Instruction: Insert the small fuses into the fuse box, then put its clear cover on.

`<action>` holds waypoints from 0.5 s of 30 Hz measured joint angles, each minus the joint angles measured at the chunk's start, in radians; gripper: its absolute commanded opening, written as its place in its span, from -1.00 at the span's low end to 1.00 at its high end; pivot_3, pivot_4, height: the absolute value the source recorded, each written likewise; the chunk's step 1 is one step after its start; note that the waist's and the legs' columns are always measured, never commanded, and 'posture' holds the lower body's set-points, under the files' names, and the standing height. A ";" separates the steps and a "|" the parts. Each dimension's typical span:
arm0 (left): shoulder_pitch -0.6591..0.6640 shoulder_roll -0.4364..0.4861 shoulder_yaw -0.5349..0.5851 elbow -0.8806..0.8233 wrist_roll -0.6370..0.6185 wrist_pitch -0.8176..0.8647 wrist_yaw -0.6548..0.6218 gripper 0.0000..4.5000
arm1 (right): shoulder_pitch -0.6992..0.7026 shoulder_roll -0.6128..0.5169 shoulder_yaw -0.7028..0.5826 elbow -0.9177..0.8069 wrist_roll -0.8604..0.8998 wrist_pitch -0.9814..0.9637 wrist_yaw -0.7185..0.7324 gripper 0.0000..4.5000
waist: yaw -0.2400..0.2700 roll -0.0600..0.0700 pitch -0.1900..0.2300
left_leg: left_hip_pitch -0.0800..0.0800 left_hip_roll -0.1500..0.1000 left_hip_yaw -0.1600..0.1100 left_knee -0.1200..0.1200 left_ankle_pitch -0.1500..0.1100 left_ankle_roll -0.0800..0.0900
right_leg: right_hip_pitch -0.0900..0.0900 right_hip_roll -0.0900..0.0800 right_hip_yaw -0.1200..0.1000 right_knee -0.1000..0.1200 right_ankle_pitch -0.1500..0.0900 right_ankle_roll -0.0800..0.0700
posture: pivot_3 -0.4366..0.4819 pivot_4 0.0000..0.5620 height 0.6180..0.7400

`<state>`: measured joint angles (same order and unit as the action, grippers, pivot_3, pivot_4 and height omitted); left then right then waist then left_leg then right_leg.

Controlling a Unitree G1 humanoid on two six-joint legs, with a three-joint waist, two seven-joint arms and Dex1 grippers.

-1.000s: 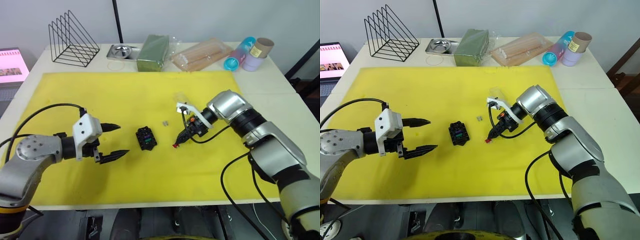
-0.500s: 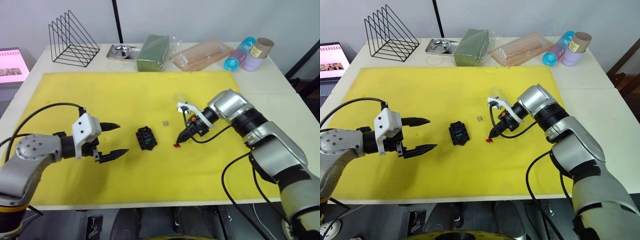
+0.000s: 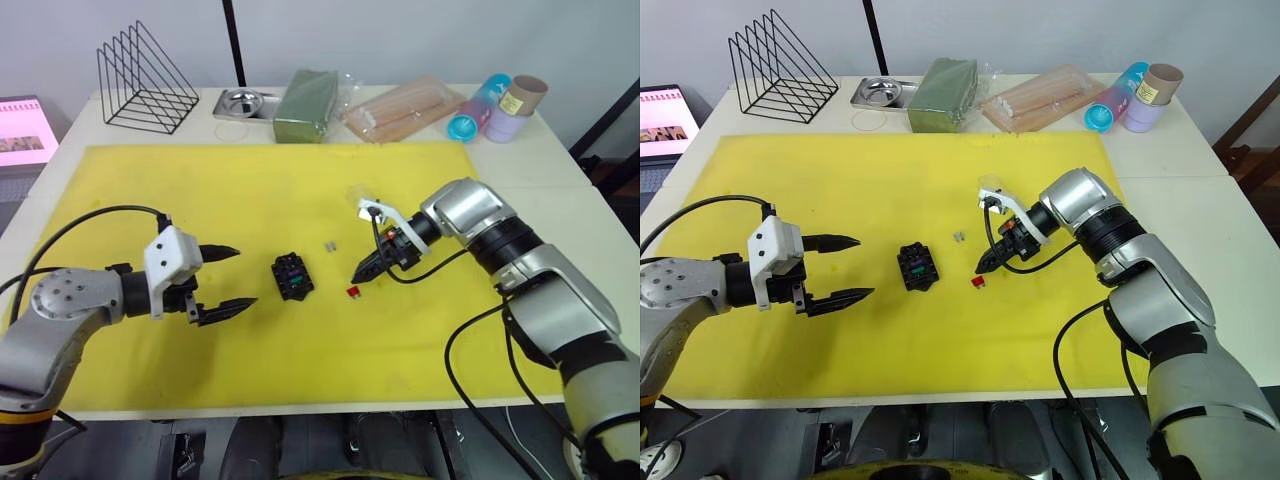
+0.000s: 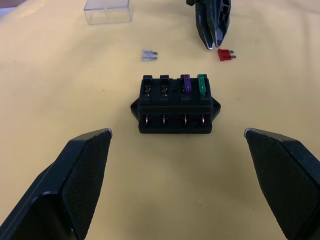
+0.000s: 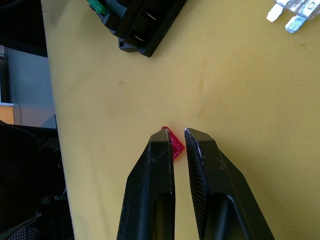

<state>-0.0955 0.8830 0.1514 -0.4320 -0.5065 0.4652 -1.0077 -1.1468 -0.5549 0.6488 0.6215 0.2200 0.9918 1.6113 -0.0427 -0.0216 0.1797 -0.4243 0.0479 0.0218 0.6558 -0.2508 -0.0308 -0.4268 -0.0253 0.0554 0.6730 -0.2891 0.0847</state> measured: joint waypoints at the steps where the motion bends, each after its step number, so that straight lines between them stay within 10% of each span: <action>1: 0.000 0.000 0.000 0.000 0.001 0.000 0.000 1.00 | 0.000 -0.004 0.000 -0.006 0.000 -0.003 0.000 -0.53 | 0.000 0.000 0.000 | 0.000 0.000 0.000 0.000 0.000 0.000 | 0.000 0.000 0.000 0.000 0.000 0.000 | -0.05 -0.47 1.00; 4: -0.003 0.000 0.000 0.002 0.003 -0.001 0.000 1.00 | 0.000 -0.009 0.000 -0.010 0.001 0.003 0.000 -0.09 | 0.000 0.000 0.000 | 0.000 0.000 0.000 0.000 0.000 0.000 | 0.000 0.000 0.000 0.000 0.000 0.000 | -0.05 -0.47 1.00; 15: -0.009 -0.001 -0.001 0.002 0.006 -0.001 0.002 1.00 | 0.000 -0.017 0.046 -0.009 0.036 0.073 0.000 -0.09 | 0.000 0.000 0.000 | 0.000 0.000 0.000 0.001 0.000 0.000 | 0.000 0.000 0.000 0.000 0.000 0.000 | -0.05 -0.47 1.00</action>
<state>-0.1044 0.8818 0.1508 -0.4301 -0.5008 0.4640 -1.0062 -1.1468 -0.5720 0.6943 0.6129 0.2562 1.0647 1.6111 -0.0426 -0.0217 0.1797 -0.4244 0.0480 0.0218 0.6564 -0.2508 -0.0308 -0.4268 -0.0253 0.0554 0.6734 -0.2891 0.0847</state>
